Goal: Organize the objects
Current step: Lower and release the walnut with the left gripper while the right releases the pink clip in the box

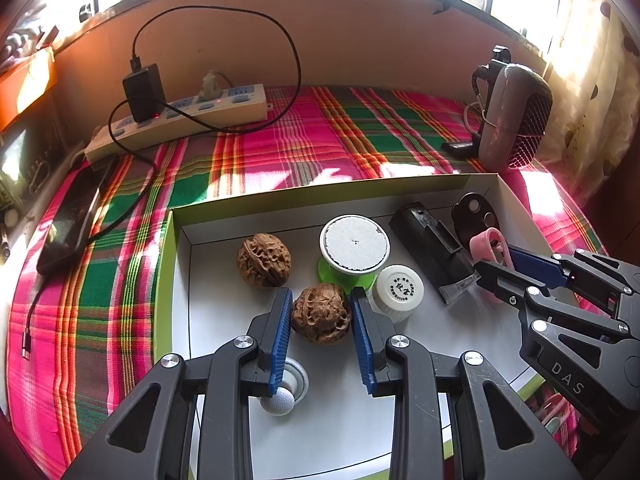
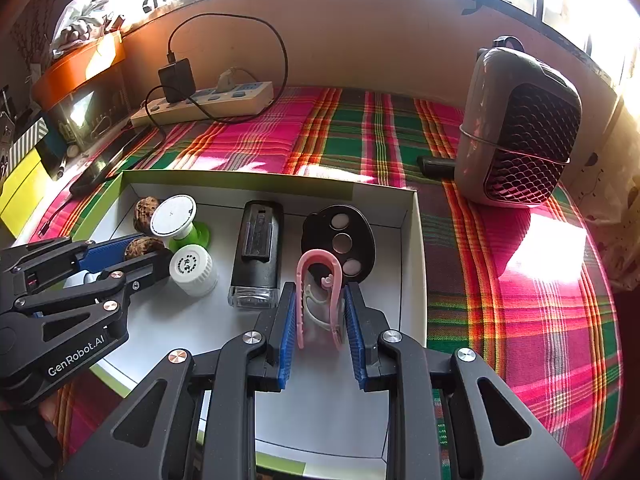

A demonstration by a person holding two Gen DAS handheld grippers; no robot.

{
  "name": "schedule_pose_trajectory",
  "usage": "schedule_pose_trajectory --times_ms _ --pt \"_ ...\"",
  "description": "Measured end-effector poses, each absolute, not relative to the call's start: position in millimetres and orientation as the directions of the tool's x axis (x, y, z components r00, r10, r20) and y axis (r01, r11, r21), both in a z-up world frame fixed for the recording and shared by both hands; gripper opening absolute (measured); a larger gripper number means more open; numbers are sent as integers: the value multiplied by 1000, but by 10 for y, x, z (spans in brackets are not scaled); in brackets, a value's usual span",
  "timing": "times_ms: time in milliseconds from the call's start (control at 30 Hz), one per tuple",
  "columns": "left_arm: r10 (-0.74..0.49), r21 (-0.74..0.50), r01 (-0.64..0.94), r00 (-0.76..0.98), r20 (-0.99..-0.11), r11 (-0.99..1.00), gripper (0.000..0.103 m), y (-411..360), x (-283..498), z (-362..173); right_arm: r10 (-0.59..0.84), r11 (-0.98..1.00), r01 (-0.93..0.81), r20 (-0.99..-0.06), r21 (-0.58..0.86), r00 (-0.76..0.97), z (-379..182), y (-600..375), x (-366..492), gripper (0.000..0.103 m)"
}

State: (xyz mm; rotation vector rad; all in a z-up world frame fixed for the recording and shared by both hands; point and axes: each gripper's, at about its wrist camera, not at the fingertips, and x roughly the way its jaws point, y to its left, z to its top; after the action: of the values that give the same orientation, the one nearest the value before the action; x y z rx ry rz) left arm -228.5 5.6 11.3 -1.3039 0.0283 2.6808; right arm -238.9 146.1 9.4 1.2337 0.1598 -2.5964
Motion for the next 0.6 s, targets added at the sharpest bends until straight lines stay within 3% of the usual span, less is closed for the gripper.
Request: schedule_pose_trajectory --times_ms 600 --pt "136 -51 -155 -605 -785 -987 29 68 -2262 123 -179 -958 288 -772 -6 -610 81 1413 -2365 27"
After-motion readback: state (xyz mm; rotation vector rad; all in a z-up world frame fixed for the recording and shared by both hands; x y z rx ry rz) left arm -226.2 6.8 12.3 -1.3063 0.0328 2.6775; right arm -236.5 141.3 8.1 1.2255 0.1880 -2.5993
